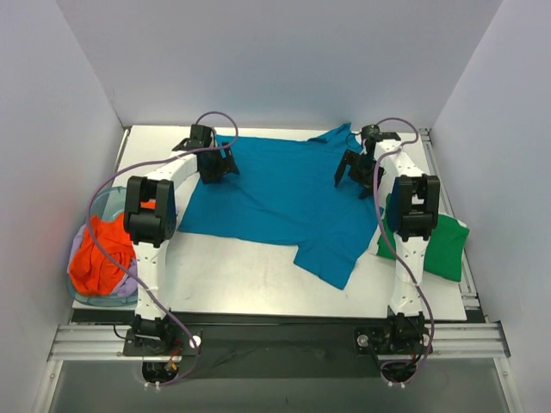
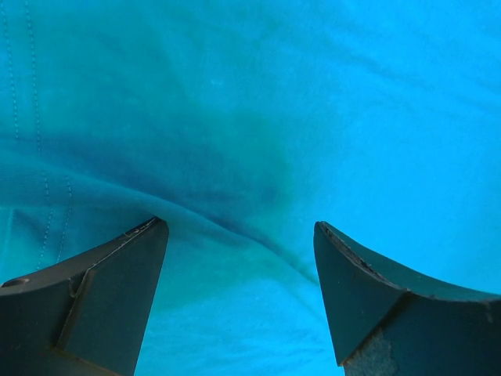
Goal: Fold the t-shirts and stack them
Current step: Flatten out the tshirt
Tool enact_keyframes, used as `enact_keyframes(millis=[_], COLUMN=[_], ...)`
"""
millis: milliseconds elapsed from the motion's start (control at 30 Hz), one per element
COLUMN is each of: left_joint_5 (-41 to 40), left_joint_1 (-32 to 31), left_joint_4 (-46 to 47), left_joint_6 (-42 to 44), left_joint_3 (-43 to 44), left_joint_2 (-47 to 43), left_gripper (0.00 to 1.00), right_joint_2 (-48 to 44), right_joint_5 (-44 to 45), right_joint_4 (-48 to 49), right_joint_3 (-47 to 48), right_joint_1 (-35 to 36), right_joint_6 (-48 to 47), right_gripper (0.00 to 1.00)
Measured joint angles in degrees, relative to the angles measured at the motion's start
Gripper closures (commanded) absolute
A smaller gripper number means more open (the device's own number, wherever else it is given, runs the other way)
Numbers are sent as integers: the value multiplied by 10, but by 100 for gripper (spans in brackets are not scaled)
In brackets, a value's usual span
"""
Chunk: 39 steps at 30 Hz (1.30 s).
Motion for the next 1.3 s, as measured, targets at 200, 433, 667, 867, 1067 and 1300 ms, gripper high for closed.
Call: enact_keyframes(millis=[200, 433, 667, 867, 1067, 1300], left_joint_5=[-1, -58, -123, -132, -155, -166], left_joint_1=[-8, -11, -10, -10, -4, 0], left_joint_4=[-21, -54, -53, -44, -44, -30], left_joint_6=[17, 33, 31, 13, 2, -5], left_joint_3=[17, -71, -251, -371, -430, -441], left_joint_2=[6, -87, -284, -335, -335, -347], left_gripper=[14, 14, 22, 24, 24, 24], right_joint_2=[9, 9, 5, -37, -70, -59], right_joint_5=[-4, -6, -9, -19, -36, -37], right_joint_4=[-7, -7, -8, -9, 2, 6], right_joint_3=[16, 16, 14, -4, -28, -61], right_joint_1=[-11, -14, -14, -14, -13, -7], right_joint_6=[7, 7, 2, -3, -5, -5], right_gripper=[7, 7, 7, 7, 8, 11])
